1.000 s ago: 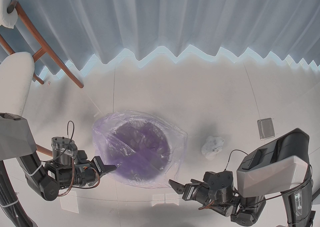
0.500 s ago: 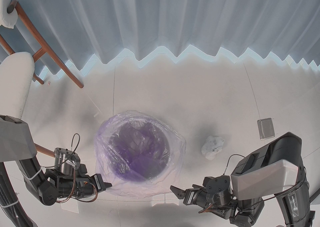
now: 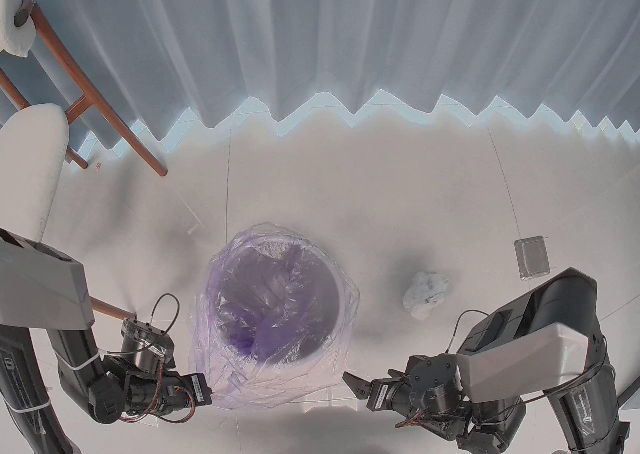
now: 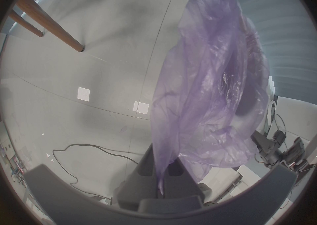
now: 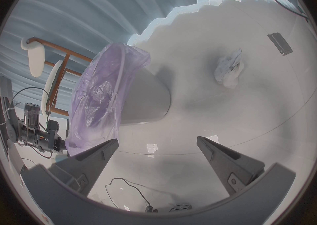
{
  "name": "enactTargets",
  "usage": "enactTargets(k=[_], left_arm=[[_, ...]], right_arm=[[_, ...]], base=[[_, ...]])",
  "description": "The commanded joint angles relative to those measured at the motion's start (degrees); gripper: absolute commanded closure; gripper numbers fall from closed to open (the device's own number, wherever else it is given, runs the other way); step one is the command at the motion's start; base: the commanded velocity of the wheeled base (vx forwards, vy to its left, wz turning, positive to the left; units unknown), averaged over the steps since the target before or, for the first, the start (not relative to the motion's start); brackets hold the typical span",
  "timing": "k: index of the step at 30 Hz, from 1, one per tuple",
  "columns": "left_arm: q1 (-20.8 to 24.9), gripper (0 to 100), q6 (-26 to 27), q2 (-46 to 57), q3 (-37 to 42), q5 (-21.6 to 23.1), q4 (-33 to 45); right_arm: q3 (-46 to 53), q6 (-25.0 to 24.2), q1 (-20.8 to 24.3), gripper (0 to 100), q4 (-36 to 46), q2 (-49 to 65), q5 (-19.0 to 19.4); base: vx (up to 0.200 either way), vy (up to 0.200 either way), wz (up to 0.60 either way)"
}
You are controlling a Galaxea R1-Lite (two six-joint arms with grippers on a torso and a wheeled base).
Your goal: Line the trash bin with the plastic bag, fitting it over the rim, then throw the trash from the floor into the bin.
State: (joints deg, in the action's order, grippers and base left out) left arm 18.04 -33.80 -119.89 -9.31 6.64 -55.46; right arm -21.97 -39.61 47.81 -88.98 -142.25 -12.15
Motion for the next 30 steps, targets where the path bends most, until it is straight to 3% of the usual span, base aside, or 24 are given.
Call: enactTargets(k=[1,12,13,20,30], left_arm=[[1.5,100,0.0,-6.1,-1.1,-1.9,-2.6],[2.3,100,0.0,-12.7,2.0,-3.8,-16.1],[2.6,0,-0.1,-13.2,2.5,-4.2,-17.4],[3.2,0,-2.3,-11.8,9.3,-3.3,-33.5],[0.0,0,-10.1,-1.5,9.3,2.6,-32.9]], right_arm=[[-0.5,0.4,0.0,0,-1.0,-0.8,-0.6],[-0.6,0.4,0.0,0,-1.0,-0.9,-0.6],[-0.6,0.4,0.0,0,-1.0,-0.9,-0.6],[-0.7,0.4,-0.1,0,-1.0,-0.9,-0.6],[-1.0,0.3,-0.2,0,-1.0,-1.1,-0.6]], base=[[0.000,0.000,0.00],[0.000,0.000,0.00],[0.000,0.000,0.00],[0.000,0.000,0.00],[0.000,0.000,0.00]])
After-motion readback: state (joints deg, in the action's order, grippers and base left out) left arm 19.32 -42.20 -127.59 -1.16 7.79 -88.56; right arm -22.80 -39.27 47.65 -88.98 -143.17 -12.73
